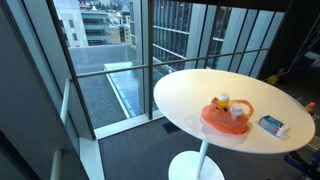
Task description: Put the blue box in the plastic
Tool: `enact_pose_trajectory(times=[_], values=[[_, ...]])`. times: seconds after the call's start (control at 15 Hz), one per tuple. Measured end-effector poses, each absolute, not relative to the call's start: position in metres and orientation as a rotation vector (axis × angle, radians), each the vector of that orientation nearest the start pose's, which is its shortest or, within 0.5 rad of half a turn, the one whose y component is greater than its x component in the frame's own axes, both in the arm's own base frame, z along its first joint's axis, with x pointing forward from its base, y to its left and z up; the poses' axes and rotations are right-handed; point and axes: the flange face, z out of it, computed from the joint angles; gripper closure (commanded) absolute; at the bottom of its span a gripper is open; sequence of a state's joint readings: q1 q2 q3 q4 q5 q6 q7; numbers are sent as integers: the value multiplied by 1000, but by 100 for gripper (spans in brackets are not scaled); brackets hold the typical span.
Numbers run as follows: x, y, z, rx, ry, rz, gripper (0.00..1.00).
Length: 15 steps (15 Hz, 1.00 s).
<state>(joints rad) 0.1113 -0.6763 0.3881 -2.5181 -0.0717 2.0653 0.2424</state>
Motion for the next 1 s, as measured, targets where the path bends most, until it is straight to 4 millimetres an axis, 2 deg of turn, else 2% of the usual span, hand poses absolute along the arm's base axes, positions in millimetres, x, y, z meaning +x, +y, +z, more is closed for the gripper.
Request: enact_pose_trajectory(times=[0.33, 0.53, 0.87, 1.0], values=[[327, 187, 505, -3316, -375, -457, 0], [331, 179, 508, -3309, -325, -456, 0], [358, 141, 517, -3271, -156, -437, 0], [374, 121, 512, -3258, -76, -387, 0]])
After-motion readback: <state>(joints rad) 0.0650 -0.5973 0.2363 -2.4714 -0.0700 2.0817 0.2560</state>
